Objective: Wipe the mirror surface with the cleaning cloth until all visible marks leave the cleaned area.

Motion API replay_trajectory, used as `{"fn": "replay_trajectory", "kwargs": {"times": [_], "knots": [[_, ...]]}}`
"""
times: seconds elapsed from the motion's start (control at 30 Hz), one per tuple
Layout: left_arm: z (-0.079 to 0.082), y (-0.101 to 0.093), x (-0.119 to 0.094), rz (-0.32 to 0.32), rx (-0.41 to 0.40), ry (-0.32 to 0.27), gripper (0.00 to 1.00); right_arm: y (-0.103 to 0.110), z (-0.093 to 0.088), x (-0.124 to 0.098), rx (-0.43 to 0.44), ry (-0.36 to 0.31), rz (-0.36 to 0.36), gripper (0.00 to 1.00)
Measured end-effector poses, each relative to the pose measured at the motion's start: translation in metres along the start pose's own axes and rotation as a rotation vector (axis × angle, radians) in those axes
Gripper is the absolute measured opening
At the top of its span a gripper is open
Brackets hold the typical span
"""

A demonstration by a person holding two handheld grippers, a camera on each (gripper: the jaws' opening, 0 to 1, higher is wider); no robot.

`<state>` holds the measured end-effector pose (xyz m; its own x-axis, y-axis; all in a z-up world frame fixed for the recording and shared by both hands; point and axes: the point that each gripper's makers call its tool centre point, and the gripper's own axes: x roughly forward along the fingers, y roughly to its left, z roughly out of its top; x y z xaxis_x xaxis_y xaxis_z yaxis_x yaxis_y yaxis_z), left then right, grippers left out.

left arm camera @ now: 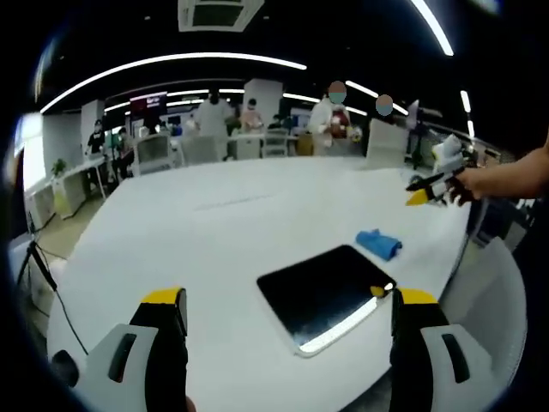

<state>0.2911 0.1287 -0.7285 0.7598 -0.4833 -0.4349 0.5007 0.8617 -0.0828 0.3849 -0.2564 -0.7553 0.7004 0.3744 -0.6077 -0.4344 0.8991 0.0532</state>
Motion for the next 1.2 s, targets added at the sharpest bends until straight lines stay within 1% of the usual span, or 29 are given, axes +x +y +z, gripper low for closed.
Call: {"fn": "replay_trajectory", "kwargs": {"times": [0.03,0.13,0.2,0.27,0.33,0.53,0.57,0.63,0.67,0.7,0.73,0.8,0.87,0.93,1.03,1.13,1.2], "knots": [[0.003,-0.003,0.0,0.006,-0.003,-0.004,1.0,-0.001,0.002,-0.002,-0.003,-0.009,0.006,1.0],[0.004,-0.008,0.003,0.019,-0.003,0.001,0.99,-0.003,0.004,-0.004,-0.031,-0.026,0.017,1.0],[0.006,-0.011,0.003,0.029,-0.003,0.001,0.99,-0.003,0.003,-0.004,-0.043,-0.027,0.033,1.0],[0.01,-0.013,0.003,0.044,-0.003,-0.016,0.99,-0.004,0.002,-0.003,-0.049,-0.031,0.049,1.0],[0.009,-0.016,0.003,0.055,-0.009,-0.018,0.99,-0.006,0.0,-0.003,-0.051,-0.035,0.056,1.0],[0.008,-0.022,-0.003,0.092,-0.018,-0.026,0.99,-0.005,-0.011,-0.004,-0.054,-0.023,0.093,1.0],[0.008,-0.023,-0.005,0.104,-0.03,-0.031,0.99,-0.005,-0.012,-0.005,-0.055,-0.024,0.096,1.0],[0.007,-0.028,-0.01,0.112,-0.04,-0.025,0.99,-0.005,-0.015,-0.01,-0.032,-0.01,0.105,1.0],[0.008,-0.031,-0.012,0.114,-0.038,-0.027,0.99,-0.005,-0.013,-0.012,-0.025,-0.018,0.109,1.0],[0.008,-0.033,-0.012,0.113,-0.029,-0.027,1.0,-0.003,-0.01,-0.015,-0.031,-0.046,0.113,1.0],[0.006,-0.033,-0.012,0.113,-0.012,-0.023,1.0,-0.002,-0.008,-0.015,-0.047,-0.061,0.118,1.0],[0.001,-0.029,-0.012,0.125,-0.004,-0.017,0.99,0.001,-0.017,-0.014,-0.075,-0.046,0.128,1.0],[0.0,-0.026,-0.014,0.127,-0.008,-0.012,0.99,0.005,-0.025,-0.015,-0.071,-0.026,0.134,1.0],[0.005,-0.024,-0.018,0.122,0.001,-0.03,1.0,0.005,-0.026,-0.019,-0.06,-0.03,0.126,1.0],[0.007,-0.016,-0.02,0.128,-0.001,-0.045,0.99,0.01,-0.025,-0.021,-0.052,-0.033,0.121,1.0],[0.006,-0.012,-0.021,0.131,-0.011,-0.056,0.99,0.015,-0.025,-0.022,-0.062,-0.041,0.119,1.0],[0.004,-0.012,-0.02,0.124,-0.008,-0.052,1.0,0.014,-0.027,-0.022,-0.053,-0.043,0.109,1.0]]}}
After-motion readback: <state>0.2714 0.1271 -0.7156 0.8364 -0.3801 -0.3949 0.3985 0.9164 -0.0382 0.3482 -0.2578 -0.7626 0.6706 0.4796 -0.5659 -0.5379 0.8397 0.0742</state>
